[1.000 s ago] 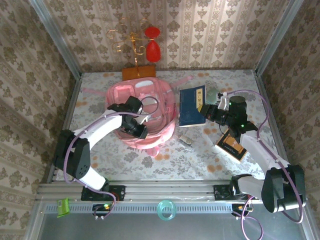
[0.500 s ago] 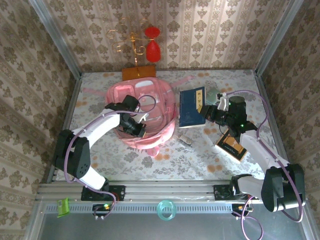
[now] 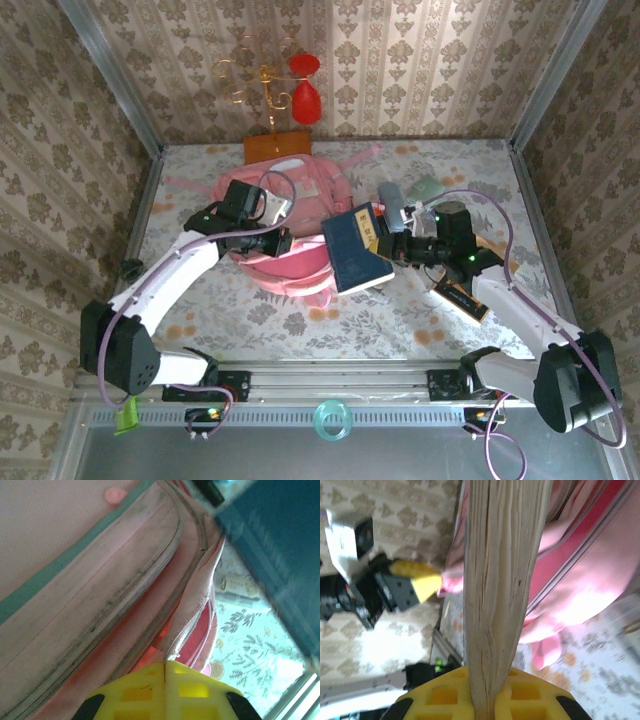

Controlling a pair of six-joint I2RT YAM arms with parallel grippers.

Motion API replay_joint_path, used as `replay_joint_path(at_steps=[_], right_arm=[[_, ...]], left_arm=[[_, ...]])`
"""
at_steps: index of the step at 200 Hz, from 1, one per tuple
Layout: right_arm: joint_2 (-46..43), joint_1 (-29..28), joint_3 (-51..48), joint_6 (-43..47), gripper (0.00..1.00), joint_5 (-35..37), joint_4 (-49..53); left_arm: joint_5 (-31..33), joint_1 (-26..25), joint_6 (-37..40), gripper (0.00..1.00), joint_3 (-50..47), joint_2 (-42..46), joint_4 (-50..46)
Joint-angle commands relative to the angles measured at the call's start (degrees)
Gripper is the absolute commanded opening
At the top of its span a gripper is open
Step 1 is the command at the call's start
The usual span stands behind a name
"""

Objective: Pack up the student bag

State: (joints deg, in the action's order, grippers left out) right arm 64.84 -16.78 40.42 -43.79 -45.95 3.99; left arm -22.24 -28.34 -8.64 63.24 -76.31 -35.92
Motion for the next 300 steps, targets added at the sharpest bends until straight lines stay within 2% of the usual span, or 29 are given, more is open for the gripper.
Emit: replay_joint_path(at_steps=[1, 29, 57, 78, 144, 177, 252, 300], right_arm=[[-0.8, -3.0, -1.8, -2.1, 0.00, -4.5, 1.2], [0.6, -7.6, -5.2, -6.4, 0.00, -3.6, -4.6], [0.4, -8.8, -6.4, -7.0, 0.00, -2.5, -5.9], [3.6, -9.9, -6.1, -8.1, 0.00, 0.2, -6.4], [20.4, -16.3, -1.9, -26.1, 0.00, 14.2, -33.8], [27.3, -18.9, 1.4, -30.2, 0.00, 19.8, -42.0], [39.7, -24.7, 8.7, -31.2, 0.00, 42.2, -50.8], [45.0, -26.4, 11.8, -33.5, 0.00, 55.7, -54.7]], left_arm=[[-0.7, 0.6, -1.3, 0.00, 3.0, 2.3, 2.6], [0.8, 0.9, -1.5, 0.00, 3.9, 4.0, 2.6], [2.6, 1.0, -2.1, 0.00, 4.1, 4.7, 2.5], [2.2, 0.9, -2.2, 0.00, 4.1, 4.8, 2.5], [2.0, 0.9, -2.3, 0.00, 3.1, 5.4, 2.9], [2.0, 0.7, -2.3, 0.00, 3.0, 5.3, 2.8], [2.4, -0.1, -2.3, 0.00, 3.7, 5.1, 2.2], [3.1, -0.4, -2.0, 0.00, 3.8, 5.2, 1.6]])
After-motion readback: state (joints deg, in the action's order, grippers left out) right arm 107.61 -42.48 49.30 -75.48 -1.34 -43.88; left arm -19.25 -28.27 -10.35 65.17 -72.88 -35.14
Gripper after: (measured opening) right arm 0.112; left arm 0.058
